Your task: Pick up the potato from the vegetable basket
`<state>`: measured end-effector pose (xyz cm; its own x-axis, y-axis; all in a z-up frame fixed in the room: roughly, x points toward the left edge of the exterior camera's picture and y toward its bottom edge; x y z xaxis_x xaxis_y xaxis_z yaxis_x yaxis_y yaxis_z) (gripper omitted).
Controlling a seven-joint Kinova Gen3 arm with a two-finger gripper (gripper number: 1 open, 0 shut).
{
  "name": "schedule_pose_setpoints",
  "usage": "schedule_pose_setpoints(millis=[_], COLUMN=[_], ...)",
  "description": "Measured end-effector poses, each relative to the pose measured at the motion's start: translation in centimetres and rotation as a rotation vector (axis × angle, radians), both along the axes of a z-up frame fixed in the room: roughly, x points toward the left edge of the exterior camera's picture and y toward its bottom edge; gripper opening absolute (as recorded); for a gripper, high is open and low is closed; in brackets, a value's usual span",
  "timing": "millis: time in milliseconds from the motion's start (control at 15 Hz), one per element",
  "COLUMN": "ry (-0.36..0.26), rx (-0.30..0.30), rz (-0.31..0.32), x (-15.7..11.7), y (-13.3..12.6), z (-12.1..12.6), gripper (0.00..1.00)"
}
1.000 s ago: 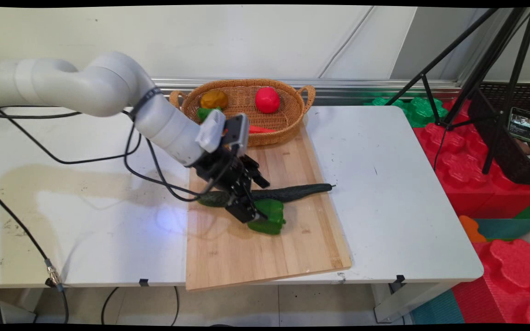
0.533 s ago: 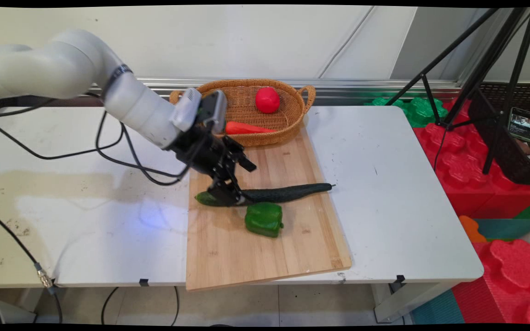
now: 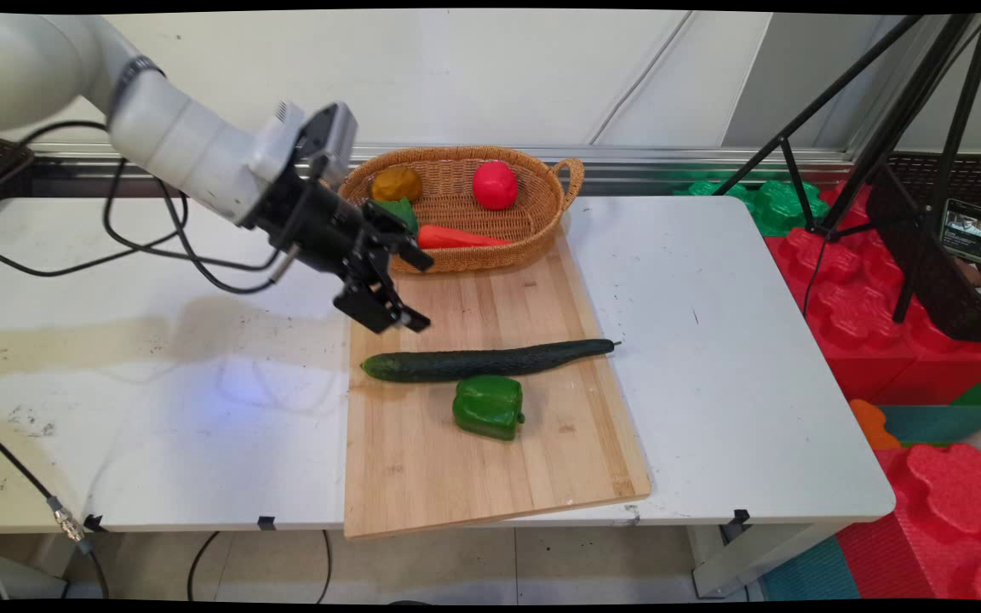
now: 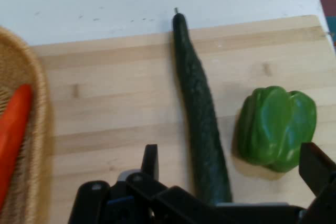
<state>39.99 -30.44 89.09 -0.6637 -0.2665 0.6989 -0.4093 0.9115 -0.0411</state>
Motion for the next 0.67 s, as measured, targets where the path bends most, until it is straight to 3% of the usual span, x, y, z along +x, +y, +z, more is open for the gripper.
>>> schedule_pose_setpoints(millis=[267,667], ry=[-0.004,-0.048], rx=[-0.022,-0.075], rz=[0.051,0.189], x=[2.4,7.3], y=[-0.7,-3.9], z=[1.5,2.4], gripper=[1.00,1.00])
